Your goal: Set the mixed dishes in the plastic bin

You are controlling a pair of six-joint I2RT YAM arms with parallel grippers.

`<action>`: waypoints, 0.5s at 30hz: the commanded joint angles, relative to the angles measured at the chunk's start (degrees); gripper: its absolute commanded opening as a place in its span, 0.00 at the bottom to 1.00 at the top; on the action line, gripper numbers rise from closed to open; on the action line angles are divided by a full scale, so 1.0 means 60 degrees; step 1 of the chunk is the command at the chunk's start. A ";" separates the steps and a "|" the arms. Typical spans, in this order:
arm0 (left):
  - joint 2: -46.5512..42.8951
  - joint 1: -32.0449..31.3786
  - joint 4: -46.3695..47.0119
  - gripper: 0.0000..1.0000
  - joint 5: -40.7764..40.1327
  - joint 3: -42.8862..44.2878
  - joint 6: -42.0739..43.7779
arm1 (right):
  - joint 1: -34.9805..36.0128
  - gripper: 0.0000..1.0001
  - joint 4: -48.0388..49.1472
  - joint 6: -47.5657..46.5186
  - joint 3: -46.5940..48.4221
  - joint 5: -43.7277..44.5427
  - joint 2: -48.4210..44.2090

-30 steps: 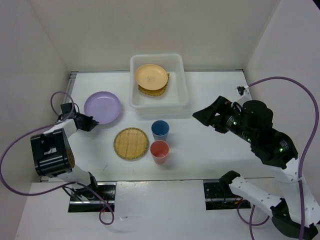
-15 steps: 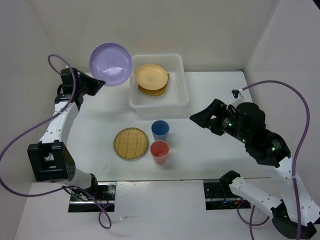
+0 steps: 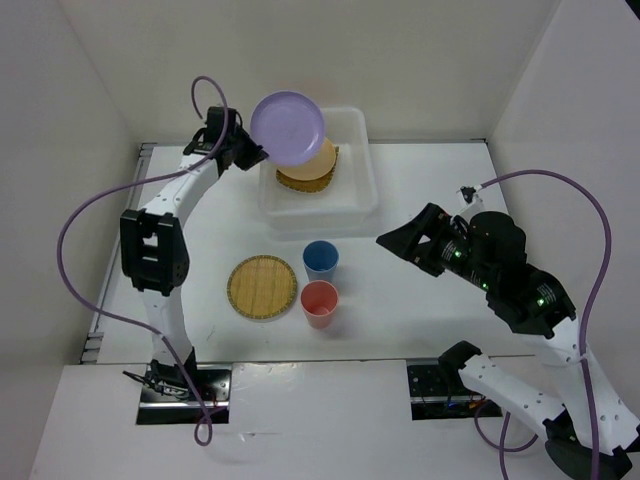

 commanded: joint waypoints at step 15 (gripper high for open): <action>0.5946 -0.1148 -0.4903 0.07 -0.2187 0.9545 0.0556 | -0.0048 0.82 0.0610 0.0168 -0.0229 -0.0208 -0.0213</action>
